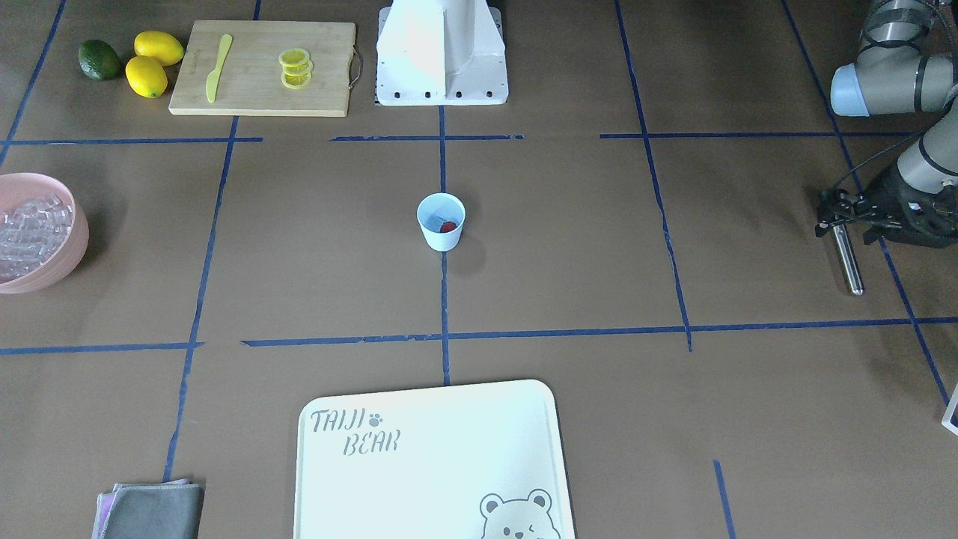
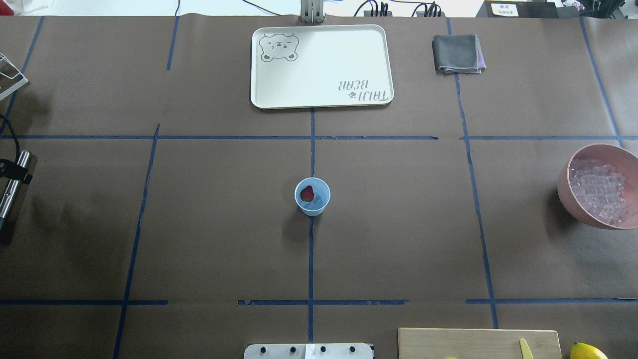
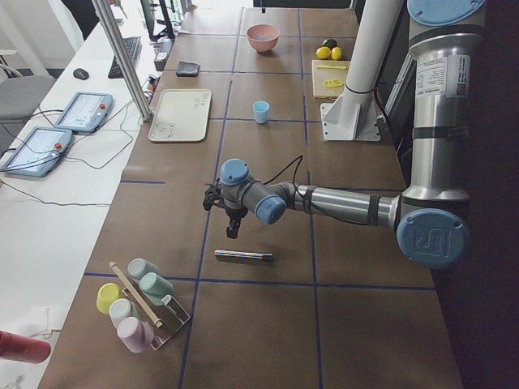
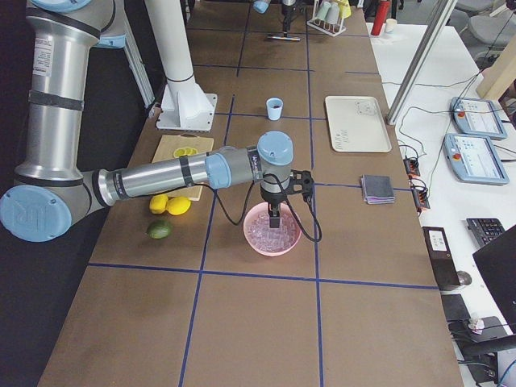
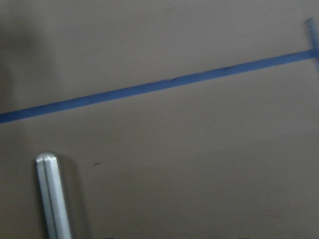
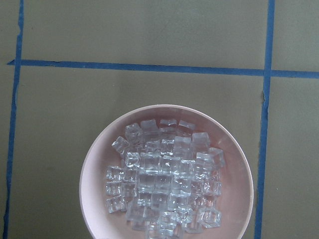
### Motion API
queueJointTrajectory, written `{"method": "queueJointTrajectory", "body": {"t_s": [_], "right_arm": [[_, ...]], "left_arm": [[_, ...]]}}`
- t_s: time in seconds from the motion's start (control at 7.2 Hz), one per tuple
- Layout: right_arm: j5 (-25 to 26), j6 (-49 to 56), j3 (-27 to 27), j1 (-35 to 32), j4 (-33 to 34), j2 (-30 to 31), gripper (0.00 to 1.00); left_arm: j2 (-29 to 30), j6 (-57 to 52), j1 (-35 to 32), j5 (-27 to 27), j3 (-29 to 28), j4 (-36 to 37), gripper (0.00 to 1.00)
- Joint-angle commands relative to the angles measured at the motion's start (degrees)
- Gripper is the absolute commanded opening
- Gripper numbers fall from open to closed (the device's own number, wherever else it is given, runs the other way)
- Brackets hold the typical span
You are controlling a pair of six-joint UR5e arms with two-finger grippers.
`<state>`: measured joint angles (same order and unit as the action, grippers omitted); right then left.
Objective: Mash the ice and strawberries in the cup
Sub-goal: 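Move the left gripper to the steel muddler and grasp it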
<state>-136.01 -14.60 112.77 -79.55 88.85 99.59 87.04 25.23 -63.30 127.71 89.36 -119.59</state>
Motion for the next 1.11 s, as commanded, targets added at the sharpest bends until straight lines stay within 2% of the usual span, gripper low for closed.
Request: {"method": "queueJointTrajectory", "body": {"t_s": [0.0,0.28,0.56,0.97], "right_arm": [[-0.1,0.4,0.0,-0.3,0.0,0.0,1.00],[-0.1,0.4,0.1,-0.3,0.0,-0.2,1.00],[0.0,0.3,-0.1,-0.3,0.0,-0.4,1.00],[0.0,0.4,-0.1,-0.3,0.0,-0.5,1.00]], "left_arm": [[0.1,1.4,-0.2,-0.1,-3.0,-1.7,0.86],[1.2,1.8,-0.1,-0.2,-5.1,-2.0,0.86],[3.0,5.3,0.0,-0.2,-8.5,-6.0,0.86],[3.7,5.7,0.1,-0.1,-9.2,-5.4,0.85]]}}
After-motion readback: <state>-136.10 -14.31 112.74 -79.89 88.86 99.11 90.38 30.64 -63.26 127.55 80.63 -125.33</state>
